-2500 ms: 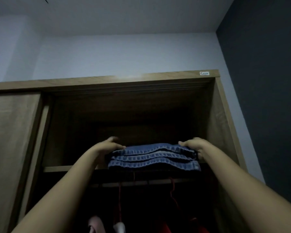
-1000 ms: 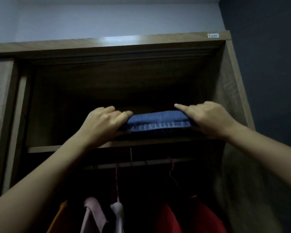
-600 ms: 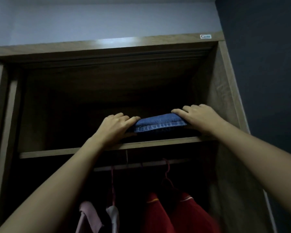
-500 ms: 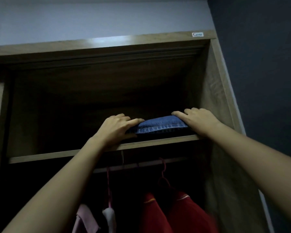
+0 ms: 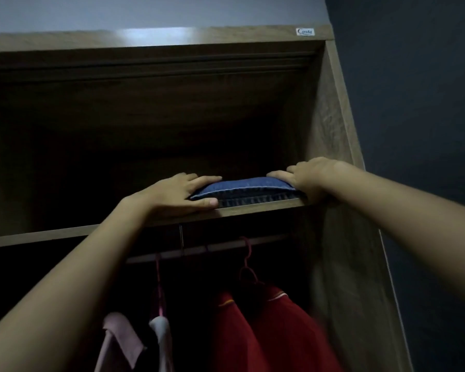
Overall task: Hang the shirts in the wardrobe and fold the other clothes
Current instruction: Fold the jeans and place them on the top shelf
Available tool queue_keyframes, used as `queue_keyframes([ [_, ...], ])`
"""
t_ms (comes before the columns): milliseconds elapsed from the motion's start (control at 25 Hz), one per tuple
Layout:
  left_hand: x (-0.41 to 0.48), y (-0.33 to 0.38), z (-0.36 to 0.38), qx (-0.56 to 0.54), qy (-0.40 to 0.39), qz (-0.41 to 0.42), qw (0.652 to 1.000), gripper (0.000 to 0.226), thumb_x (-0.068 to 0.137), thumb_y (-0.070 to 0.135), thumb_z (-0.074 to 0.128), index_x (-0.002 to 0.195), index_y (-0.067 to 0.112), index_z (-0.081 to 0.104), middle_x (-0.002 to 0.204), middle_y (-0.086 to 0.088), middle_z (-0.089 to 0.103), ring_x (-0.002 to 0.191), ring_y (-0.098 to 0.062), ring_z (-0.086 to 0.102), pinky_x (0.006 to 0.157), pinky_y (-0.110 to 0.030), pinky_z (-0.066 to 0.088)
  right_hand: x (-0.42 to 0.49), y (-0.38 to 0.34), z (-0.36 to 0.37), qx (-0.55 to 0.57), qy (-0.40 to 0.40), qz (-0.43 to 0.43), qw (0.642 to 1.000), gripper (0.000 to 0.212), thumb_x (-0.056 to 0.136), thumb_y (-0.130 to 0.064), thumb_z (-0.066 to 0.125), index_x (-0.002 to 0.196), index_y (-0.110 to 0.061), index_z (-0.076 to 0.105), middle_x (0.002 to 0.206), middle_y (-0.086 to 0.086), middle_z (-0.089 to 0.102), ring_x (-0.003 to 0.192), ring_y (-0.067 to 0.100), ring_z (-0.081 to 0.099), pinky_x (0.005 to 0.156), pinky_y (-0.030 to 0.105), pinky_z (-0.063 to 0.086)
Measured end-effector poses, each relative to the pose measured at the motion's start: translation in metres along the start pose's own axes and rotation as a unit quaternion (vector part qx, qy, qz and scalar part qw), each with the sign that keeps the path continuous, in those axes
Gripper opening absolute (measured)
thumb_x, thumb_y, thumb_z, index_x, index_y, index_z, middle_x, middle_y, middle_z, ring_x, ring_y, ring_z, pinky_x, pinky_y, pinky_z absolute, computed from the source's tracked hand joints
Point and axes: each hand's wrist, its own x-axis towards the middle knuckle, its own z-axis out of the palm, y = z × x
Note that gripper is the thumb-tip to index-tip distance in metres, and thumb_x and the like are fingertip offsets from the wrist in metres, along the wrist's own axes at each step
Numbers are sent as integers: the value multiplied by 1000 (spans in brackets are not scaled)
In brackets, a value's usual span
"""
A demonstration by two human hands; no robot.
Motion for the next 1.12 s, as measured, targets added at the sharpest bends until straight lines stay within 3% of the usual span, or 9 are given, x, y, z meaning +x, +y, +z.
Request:
queue_keyframes([
  [80, -7, 3, 4, 41, -8, -5, 999, 80, 66, 89, 3, 140, 57, -3, 135, 7, 40, 107, -8, 34, 87, -32, 30, -5, -1, 1, 6, -9, 1, 1000, 109, 77, -24, 70, 145, -37, -15, 138, 5, 40, 117, 26, 49, 93, 38, 45],
  [200, -22, 6, 11, 64, 4, -23, 998, 72, 65, 85, -11, 132, 59, -15, 151, 9, 24, 121, -11, 30, 91, -33, 28, -11, 0, 6, -16, 10, -8, 1000, 114, 71, -39, 69, 146, -31, -17, 144, 3, 35, 127, 22, 41, 109, 41, 30],
  [280, -33, 6, 12, 33, 0, -37, 999, 74, 65, 84, -12, 135, 58, -11, 156, 13, 11, 136, -12, 22, 100, -36, 25, -15, 3, 5, 45, -6, -21, 999, 113, 73, -50, 65, 146, -27, -18, 156, 4, 15, 141, 22, 22, 118, 44, 7],
  [360, -41, 7, 8, -14, 11, -37, 999, 78, 66, 84, -11, 138, 56, -1, 156, 19, 1, 143, -6, 7, 111, -39, 13, -21, 0, 4, 153, -11, -35, 988, 105, 79, -60, 56, 146, -27, -18, 159, -1, -7, 145, 21, 2, 116, 41, -6],
  [520, -44, 24, 4, -51, -6, -32, 998, 56, 89, 64, 9, 142, 48, 4, 154, 19, -4, 139, -1, -9, 115, -38, 3, -30, -24, 20, 182, 76, -31, 980, 88, 83, -72, 27, 146, -28, -17, 158, -1, -13, 145, 14, -5, 117, 36, -1],
  [640, -42, 33, 13, 26, -22, -27, 999, 63, 85, 66, 16, 143, 48, 0, 156, 15, -7, 143, -11, -13, 115, -42, 9, -30, -31, 31, 188, 80, 5, 979, 107, 55, -93, 5, 145, -39, -11, 159, 0, -6, 146, 15, -2, 119, 40, 2],
  [840, -48, 33, 15, -9, -17, -34, 999, 79, 73, 81, 16, 143, 48, 2, 156, 16, -5, 143, -7, -9, 115, -45, 11, -34, -27, 34, 190, 65, -17, 980, 117, 48, -96, 13, 145, -37, -16, 158, 1, -14, 145, 17, -10, 118, 42, -4],
  [920, -51, 31, 15, -40, 33, -28, 998, 84, 71, 86, 13, 143, 45, -1, 152, 18, -8, 140, -2, -8, 116, -40, 4, -37, -30, 36, 247, 97, -1, 964, 117, 50, -96, 12, 145, -34, -18, 157, 1, -16, 144, 16, -13, 117, 42, -5],
  [1120, -78, 27, 16, -129, 190, -77, 970, 69, 87, 55, 21, 148, 25, 11, 154, 13, 7, 138, 3, 1, 114, -28, 5, -45, -80, 31, 353, 303, 38, 884, 95, 71, -83, 6, 148, -29, -10, 157, 2, -14, 143, 14, -16, 116, 36, -7],
])
